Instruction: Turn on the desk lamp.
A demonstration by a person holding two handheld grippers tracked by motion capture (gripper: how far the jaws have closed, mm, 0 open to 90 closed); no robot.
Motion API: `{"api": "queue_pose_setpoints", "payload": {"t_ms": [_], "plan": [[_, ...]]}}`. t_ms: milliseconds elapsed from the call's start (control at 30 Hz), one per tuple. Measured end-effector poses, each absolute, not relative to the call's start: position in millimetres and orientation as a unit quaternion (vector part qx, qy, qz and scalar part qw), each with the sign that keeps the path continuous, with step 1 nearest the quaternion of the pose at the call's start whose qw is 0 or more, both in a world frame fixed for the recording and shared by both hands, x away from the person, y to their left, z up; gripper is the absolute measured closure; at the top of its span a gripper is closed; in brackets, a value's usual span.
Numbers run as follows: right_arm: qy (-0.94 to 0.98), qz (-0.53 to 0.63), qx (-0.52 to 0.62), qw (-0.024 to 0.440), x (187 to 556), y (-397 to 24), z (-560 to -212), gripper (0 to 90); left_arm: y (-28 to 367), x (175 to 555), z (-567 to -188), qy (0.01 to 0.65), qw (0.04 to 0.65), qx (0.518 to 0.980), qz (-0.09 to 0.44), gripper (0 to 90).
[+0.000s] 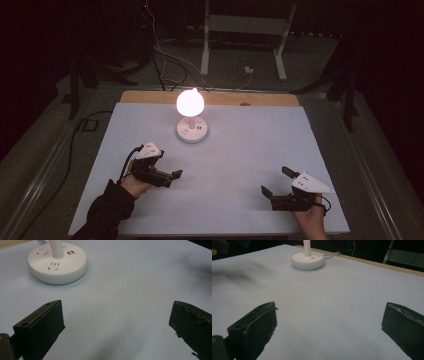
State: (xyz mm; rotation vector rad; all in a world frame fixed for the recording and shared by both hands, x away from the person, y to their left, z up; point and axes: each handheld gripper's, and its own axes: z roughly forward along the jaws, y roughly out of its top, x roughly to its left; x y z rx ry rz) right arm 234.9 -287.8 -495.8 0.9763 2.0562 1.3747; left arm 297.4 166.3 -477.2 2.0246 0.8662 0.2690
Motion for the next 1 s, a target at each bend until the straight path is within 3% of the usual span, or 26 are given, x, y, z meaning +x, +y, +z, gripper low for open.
{"api": "queue_pose_setpoints", "payload": {"t_ms": [1000], "plan": [[0.752,0.502,0.358,0.232,236,-288,-498,0.0,209,257,-506,0.318,0.457,0.826,0.088,0.4]]}}
